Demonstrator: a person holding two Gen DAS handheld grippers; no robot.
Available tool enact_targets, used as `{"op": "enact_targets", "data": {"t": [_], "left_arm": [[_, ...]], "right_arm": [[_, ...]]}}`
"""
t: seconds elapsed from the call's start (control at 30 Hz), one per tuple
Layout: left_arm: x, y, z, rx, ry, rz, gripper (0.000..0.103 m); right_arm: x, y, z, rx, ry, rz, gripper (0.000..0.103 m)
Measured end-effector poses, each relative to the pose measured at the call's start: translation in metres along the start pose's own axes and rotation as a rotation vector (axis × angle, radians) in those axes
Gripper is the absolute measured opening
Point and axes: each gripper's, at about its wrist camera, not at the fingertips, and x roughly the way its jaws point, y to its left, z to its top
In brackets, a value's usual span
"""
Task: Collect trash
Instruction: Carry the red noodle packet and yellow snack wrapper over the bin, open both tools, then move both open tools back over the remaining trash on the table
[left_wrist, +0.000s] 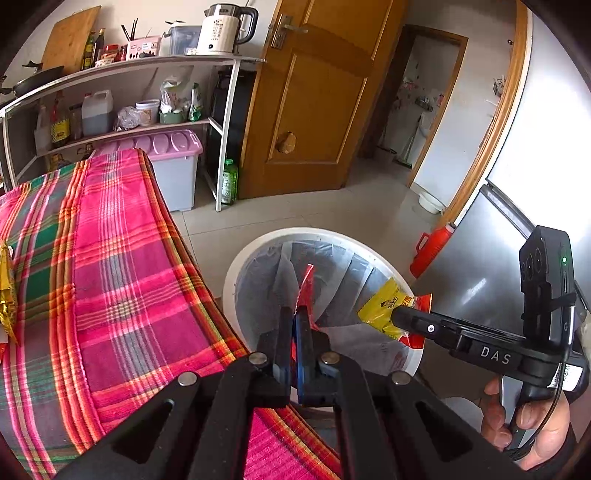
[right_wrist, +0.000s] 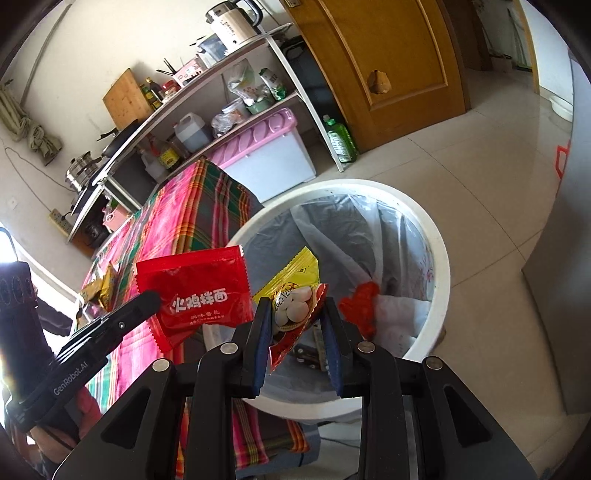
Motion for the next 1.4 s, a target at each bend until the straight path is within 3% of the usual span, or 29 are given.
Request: {"op": "enact_targets", "data": {"t": [0.1, 0.27, 0.4, 1.17, 1.4], "left_arm": [[0.007, 0.001, -0.002, -0.001, 0.021, 0.000, 0.003], [0.010, 0.004, -0.004, -0.007, 0.031, -0.002, 0.005], [0.006, 0.004, -0.004, -0.009, 0.021, -0.008, 0.014], [-0.060, 0.023, -0.010, -0.033, -0.113, 0.048, 0.014], [-0.085, 0.038, -0.017, -0.056, -0.158, 0.089, 0.023]], "right_arm": [[0.004, -0.003, -0.001, 0.004, 0.013, -0.018, 0.029], [0.006, -0.003, -0.003, 0.004, 0.018, -0.027, 0.042], [0.003, -0.002, -0.002, 0.002, 0.007, -0.026, 0.042], [-0.041, 0.061, -0.006, -0.148, -0.100, 0.052, 0.042], [-0.043, 0.087, -0.013, -0.202, -0.097, 0.082, 0.042]]}}
